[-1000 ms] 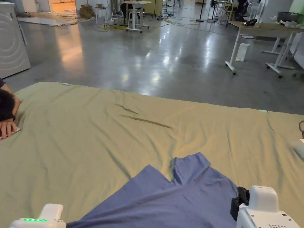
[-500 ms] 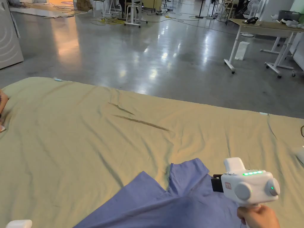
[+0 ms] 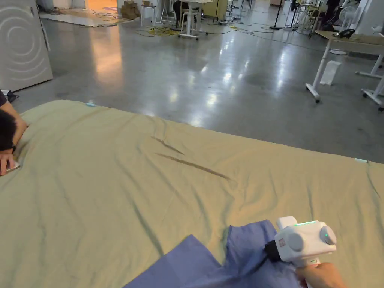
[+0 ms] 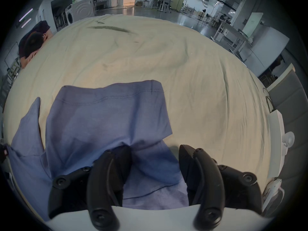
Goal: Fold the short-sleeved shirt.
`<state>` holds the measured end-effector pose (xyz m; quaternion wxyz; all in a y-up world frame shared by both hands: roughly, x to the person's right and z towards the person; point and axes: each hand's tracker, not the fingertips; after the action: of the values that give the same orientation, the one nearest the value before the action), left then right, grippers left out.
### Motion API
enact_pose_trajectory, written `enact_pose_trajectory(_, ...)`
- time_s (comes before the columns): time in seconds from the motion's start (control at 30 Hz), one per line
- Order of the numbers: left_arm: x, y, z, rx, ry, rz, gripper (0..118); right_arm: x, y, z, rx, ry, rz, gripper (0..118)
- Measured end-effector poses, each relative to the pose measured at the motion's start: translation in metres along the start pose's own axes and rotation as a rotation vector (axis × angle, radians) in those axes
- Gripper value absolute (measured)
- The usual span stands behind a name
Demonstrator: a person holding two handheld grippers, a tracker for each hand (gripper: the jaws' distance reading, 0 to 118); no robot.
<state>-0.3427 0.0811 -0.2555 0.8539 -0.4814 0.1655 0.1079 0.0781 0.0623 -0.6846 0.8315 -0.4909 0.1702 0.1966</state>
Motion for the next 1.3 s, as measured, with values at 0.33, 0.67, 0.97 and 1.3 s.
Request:
enact_pose_trajectory(0.33,0.004,-0.001,-0.006,0.011,0.016,-0.003,5,-0.005,-0.032,0.022,0.16,-0.023,-0.07,0)
enact_pose_trajectory(0.67,0.008,0.022,0.021,0.119,-0.01,0.0,5,0.005,-0.062,0.149,0.435,-0.045,-0.145,0)
enact_pose_trajectory(0.97,0.032,0.091,0.074,0.335,-0.111,-0.015,5,0.04,-0.084,0.283,0.62,-0.16,-0.179,0)
enact_pose_trajectory(1.3,0.082,0.22,0.175,0.575,-0.164,-0.133,5,0.101,-0.091,0.426,0.797,-0.294,-0.294,0)
